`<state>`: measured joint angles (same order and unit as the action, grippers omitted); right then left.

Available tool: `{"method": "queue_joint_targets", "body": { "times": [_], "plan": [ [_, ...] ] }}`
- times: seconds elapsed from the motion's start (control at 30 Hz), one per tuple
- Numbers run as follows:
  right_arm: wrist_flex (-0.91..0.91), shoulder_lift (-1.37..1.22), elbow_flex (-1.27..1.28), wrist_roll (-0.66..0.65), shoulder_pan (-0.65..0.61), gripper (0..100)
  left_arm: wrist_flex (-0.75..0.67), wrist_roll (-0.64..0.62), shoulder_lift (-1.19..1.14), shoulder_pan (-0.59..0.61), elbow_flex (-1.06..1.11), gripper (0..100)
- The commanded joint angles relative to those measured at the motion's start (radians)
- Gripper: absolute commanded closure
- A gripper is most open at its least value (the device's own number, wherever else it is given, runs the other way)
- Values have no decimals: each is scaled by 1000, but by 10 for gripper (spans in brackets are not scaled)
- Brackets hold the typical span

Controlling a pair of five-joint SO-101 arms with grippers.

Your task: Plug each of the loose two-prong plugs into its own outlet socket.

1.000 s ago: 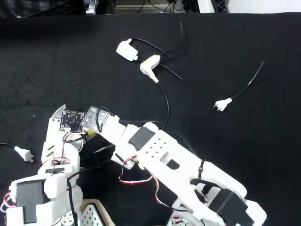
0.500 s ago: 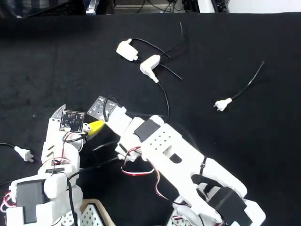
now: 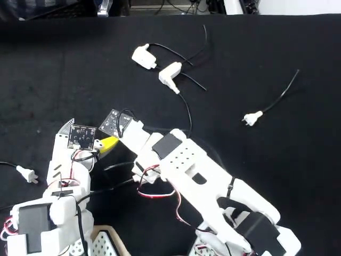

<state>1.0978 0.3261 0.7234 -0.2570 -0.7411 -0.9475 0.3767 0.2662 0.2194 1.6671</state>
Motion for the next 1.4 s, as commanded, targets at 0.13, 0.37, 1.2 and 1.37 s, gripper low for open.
{"method": "queue_joint_targets", "body": {
  "times": [0.13,0.37,1.2,1.37],
  "plan": [
    [43,114,-50,-8,8,969,6,5,18,-2,19,478],
    [100,134,-50,-21,14,794,6,5,18,-2,19,478],
    [-512,102,367,57,589,832,1358,-509,667,271,-473,475],
    [-514,97,367,55,589,832,1763,-428,896,231,-705,475]
  ]
}}
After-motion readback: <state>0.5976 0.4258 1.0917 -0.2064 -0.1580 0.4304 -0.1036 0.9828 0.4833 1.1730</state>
